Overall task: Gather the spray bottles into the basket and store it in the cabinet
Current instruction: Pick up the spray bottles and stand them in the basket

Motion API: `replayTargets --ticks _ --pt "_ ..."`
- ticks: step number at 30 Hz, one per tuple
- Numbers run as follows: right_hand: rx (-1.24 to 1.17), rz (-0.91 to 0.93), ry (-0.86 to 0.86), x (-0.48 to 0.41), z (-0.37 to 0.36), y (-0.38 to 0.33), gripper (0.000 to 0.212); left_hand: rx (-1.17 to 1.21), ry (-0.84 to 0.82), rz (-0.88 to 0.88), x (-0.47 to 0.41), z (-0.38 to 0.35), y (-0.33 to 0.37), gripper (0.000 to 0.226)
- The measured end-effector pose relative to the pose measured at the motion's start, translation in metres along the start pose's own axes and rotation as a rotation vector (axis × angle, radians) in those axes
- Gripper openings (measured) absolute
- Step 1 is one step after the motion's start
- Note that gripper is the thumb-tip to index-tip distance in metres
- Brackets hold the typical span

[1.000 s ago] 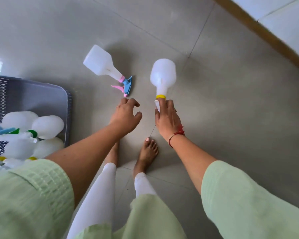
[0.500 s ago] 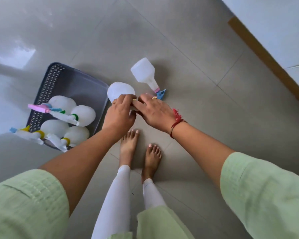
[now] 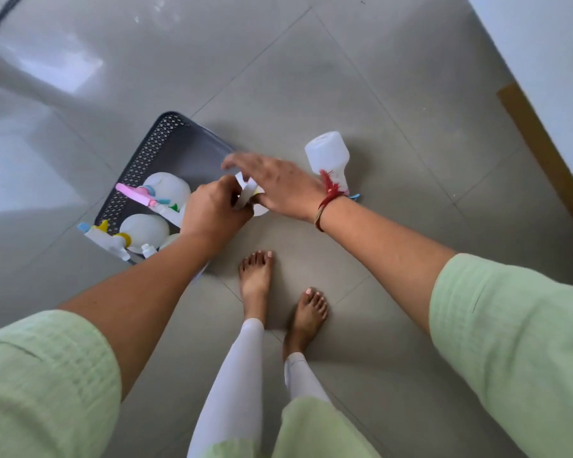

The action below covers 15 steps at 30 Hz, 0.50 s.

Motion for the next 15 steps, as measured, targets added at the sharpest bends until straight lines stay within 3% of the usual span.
replayTargets --ticks 2,4,11,15 --pt "-0.011 -0.022 0.002 -0.014 0.003 -0.003 0.082 0.041 -0.001 0.126 -0.008 0.002 -0.013 0.021" --pt "0.004 -0.039 0.048 -0.022 0.007 -0.003 0.086 0.123 0.008 0.254 -0.011 0.001 -0.026 0.023" --pt "-0.236 -0.234 0.292 0.001 0.008 0.038 0.057 0.395 0.099 0.673 -0.015 -0.004 -0.066 0.043" --pt "-0.315 -0.264 0.264 0.024 -0.021 0.046 0.049 0.536 0.018 0.838 -0.023 -0.022 -0.080 0.062"
Point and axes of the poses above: each hand's wrist, its own x-axis away from the middle knuckle, its own z-axis out of the back of the hand, y = z × x, the point moved 8 cm from there along -x, towards the middle knuckle, and after that the axes turned 11 degrees about -x, right-handed, at the moved point
